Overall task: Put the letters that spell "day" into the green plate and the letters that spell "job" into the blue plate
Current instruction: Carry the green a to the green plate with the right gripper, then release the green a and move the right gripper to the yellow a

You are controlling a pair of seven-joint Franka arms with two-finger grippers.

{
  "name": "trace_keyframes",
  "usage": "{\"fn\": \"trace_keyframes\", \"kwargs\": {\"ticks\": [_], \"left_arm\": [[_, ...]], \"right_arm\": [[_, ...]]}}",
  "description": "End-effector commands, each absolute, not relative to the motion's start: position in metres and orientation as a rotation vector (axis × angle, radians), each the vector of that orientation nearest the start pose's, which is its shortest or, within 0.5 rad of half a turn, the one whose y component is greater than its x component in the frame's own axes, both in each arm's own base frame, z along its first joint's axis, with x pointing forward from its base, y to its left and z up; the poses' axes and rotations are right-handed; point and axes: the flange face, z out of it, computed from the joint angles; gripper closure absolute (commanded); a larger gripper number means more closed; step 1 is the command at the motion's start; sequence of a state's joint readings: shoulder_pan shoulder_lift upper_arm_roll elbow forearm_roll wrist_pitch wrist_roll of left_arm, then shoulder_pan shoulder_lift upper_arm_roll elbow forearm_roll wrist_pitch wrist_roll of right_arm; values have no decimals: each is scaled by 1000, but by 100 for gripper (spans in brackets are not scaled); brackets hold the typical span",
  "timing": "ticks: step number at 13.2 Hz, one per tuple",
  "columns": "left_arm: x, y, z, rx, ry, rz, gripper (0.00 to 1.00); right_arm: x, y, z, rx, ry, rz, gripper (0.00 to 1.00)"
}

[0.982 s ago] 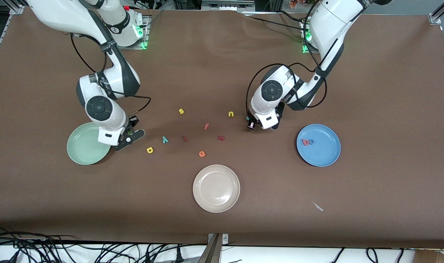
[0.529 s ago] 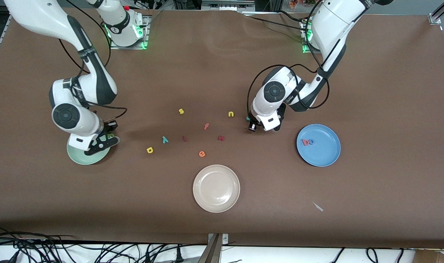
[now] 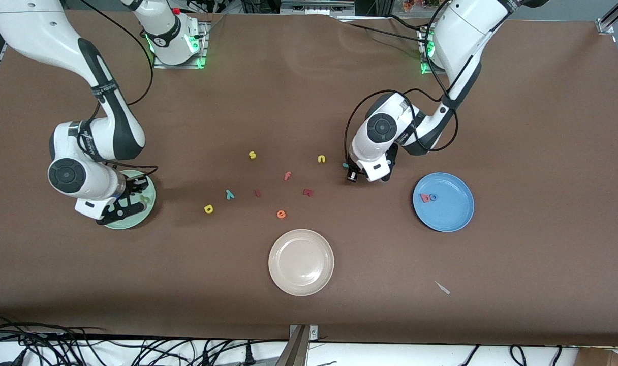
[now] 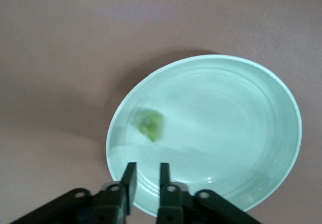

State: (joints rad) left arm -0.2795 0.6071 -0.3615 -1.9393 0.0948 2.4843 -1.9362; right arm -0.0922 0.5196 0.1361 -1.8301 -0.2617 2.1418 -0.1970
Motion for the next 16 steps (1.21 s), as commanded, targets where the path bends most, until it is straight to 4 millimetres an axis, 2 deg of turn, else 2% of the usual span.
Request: {"fn": "trace_keyframes", "kwargs": {"ticks": [1,3,4,6,7,10,12,14,16], "left_arm": [[499,-363,184,-2529,-1889,245,47],[497,-363,179,-2518,-1891,259,47],[493,-366,176,-2517,-1884,266,47],[489,-369,170,-2509,-1877,275,48],[489,-370,170,-2509,-1878,276,60],[488,-372,172,-2512,-1879,279,86],[485,-377,171,-2514,-1878,282,88],[484,-381,172,-2523,-1892,289,100],[489,-379,180,-2531,-1895,280,100]], "right_arm": [[631,21,244,-3183,-642,325,0],[633,27,247,-3179,-635,308,0],[633,36,248,-3168,-629,292,0],[632,57,250,-3156,-511,271,0],[631,66,249,-3160,-455,267,0],[628,101,248,-3167,-271,243,0],[625,129,241,-3163,-142,211,0],[624,152,238,-3154,-50,167,0],[623,172,231,-3142,33,126,0]]}}
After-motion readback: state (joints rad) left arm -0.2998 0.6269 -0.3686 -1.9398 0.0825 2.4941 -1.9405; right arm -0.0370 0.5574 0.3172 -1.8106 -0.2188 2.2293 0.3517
